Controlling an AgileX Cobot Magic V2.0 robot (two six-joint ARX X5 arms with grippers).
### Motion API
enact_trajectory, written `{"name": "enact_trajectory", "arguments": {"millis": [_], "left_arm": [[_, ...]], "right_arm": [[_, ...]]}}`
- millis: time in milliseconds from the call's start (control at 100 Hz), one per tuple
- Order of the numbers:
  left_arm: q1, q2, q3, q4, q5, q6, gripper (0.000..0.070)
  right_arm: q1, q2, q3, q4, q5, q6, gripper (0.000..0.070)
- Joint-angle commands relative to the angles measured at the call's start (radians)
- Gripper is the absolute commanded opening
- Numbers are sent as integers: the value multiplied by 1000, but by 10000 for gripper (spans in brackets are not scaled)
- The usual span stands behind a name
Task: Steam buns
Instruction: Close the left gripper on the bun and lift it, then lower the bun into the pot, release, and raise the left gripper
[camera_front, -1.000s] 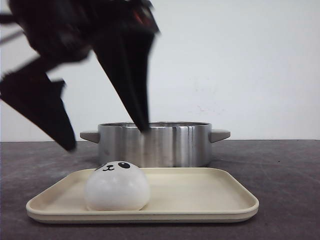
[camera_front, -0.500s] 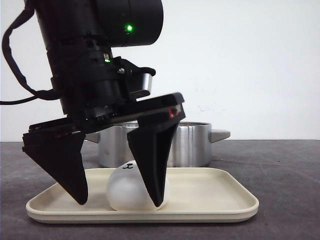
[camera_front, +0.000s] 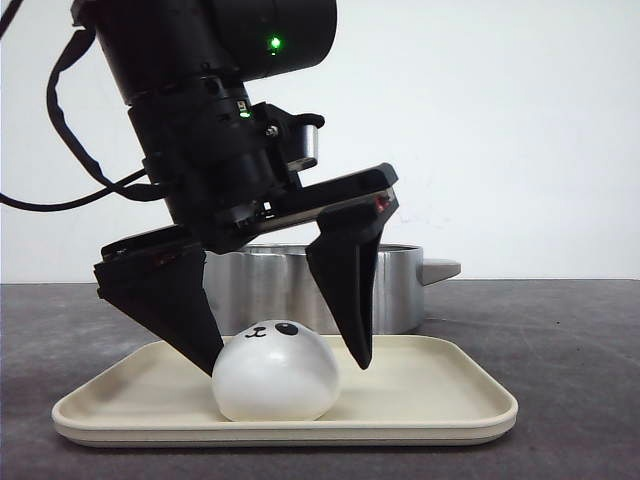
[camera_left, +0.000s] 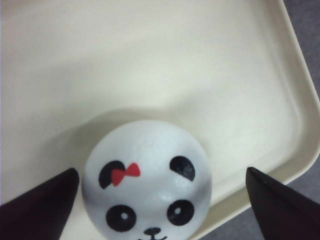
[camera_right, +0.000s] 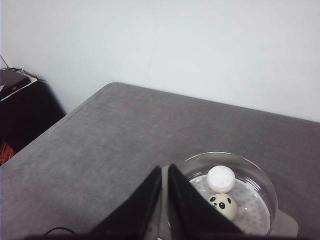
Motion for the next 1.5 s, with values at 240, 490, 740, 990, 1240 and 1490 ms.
{"name": "enact_trajectory", "arguments": {"millis": [240, 490, 740, 990, 1240, 1490], "left_arm": [[-11, 25, 14, -11, -19, 88, 183], [-11, 25, 14, -55, -19, 147, 8], [-11, -56, 107, -95, -19, 209, 8], [3, -128, 334, -103, -104, 327, 7], [86, -121, 410, -40, -125, 382, 8], [226, -26, 410, -32, -124, 382, 8]], "right_arm": [[11, 3, 22, 5, 3, 11, 14], [11, 3, 22, 4, 4, 11, 14], [11, 3, 22, 5, 4, 11, 14], [11, 3, 22, 16, 4, 11, 14], [11, 3, 22, 20, 4, 8, 14], [11, 4, 22, 19, 4, 2, 14]]}}
